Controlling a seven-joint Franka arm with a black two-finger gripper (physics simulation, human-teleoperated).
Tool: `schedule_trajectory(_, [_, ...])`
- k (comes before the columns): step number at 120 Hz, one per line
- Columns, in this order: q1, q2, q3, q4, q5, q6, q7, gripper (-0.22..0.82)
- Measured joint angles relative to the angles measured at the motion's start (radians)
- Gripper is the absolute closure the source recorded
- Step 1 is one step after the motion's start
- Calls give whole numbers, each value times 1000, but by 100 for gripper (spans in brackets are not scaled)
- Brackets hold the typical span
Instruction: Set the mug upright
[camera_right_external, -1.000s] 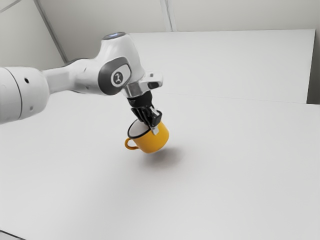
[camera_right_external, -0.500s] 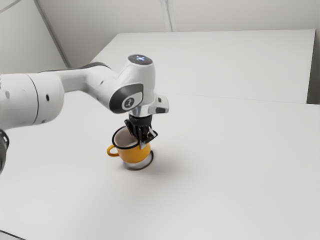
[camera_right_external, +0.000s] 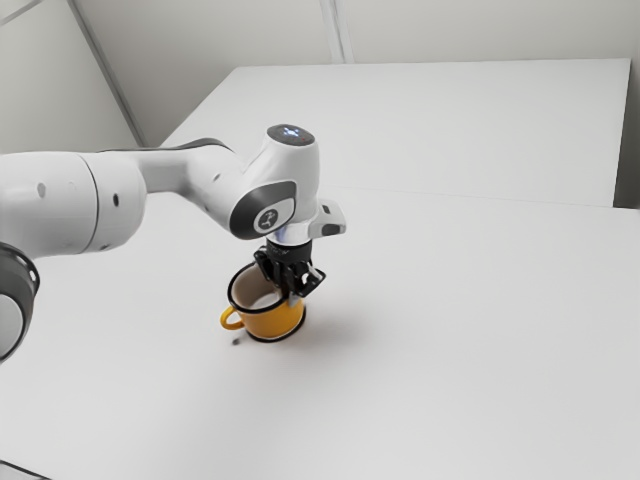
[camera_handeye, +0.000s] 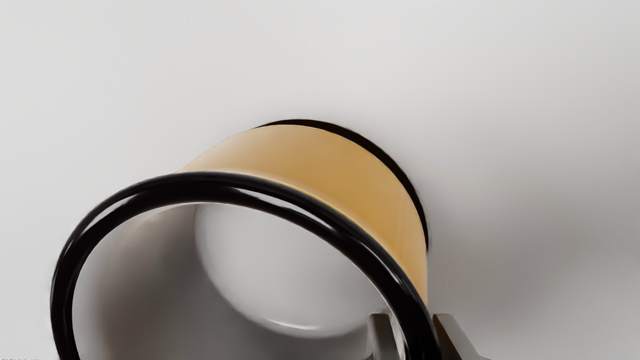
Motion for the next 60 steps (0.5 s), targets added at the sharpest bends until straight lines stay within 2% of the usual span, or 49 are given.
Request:
schedule_trajectory(13, [1, -10, 0, 1, -9, 2, -16, 41])
schedule_trajectory(25, [9, -48, 0, 10, -19, 4, -28, 26])
schedule_trajectory(39, [56, -109, 2, 59, -61, -1, -24, 16])
schedule_trajectory(60, [123, -120, 16, 226, -120, -62, 46, 9])
